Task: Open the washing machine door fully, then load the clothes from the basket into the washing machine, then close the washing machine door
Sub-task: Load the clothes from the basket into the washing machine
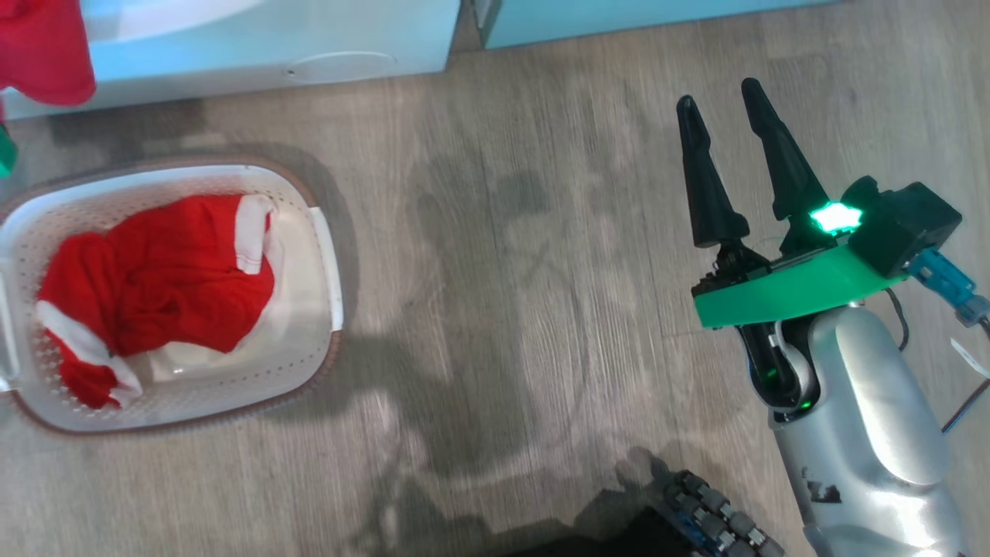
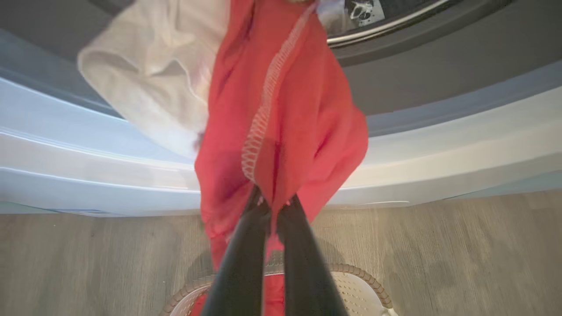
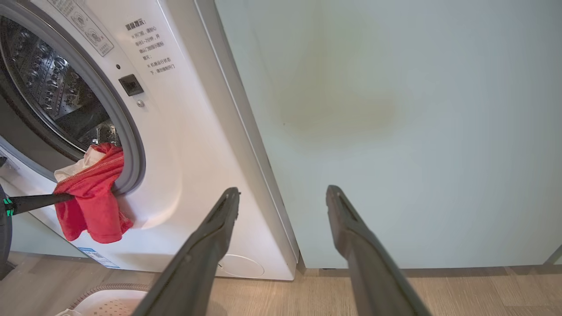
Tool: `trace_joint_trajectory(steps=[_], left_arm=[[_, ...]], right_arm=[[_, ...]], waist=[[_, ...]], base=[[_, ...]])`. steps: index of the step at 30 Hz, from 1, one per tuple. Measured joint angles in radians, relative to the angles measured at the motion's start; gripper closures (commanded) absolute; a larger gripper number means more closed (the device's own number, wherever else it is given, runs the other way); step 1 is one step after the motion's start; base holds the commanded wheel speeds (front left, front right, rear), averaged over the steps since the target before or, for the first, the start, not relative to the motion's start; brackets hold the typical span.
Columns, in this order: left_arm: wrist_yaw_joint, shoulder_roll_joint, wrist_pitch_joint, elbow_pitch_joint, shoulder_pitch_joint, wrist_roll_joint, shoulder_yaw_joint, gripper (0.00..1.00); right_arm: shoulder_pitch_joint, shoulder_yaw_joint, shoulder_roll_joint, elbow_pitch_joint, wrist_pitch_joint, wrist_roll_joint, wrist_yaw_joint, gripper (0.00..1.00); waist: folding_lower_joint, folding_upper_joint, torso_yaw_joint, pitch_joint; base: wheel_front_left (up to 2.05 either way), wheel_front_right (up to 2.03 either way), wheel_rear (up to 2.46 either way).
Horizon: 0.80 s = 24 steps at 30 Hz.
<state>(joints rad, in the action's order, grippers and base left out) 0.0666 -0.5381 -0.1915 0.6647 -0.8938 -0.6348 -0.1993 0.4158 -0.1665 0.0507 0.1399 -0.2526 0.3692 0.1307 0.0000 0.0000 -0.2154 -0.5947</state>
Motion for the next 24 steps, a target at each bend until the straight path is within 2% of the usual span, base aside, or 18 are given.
trace_joint_trajectory(steps=[6,11,17,24], left_arm=[[-0.045,-0.05,-0.051,-0.202,0.03,-0.016,0.016,1.0],[-0.081,-0.094,-0.105,-0.289,0.023,-0.014,0.033,1.0],[-0.109,-0.155,-0.133,-0.286,-0.101,0.028,0.039,1.0],[-0.123,-0.196,-0.099,-0.186,-0.264,0.086,0.042,1.0]], right_arm=[[0.0,-0.004,0.0,-0.002,0.0,0.0,0.0,0.0],[0.0,-0.027,0.0,-0.01,0.0,0.02,0.0,0.0],[0.002,-0.039,0.0,-0.022,-0.003,0.057,0.0,0.0],[0.003,-0.065,0.0,-0.044,-0.003,0.085,0.0,0.0]], waist=[[0.0,0.0,0.009,0.016],[0.0,0.0,-0.019,-0.002],[0.0,0.0,-0.08,-0.043],[0.0001,0.0,-0.156,-0.104]], base=[[0.0,0.0,0.0],[0.0,0.0,0.0],[0.0,0.0,0.0],[0.0,0.0,0.0]])
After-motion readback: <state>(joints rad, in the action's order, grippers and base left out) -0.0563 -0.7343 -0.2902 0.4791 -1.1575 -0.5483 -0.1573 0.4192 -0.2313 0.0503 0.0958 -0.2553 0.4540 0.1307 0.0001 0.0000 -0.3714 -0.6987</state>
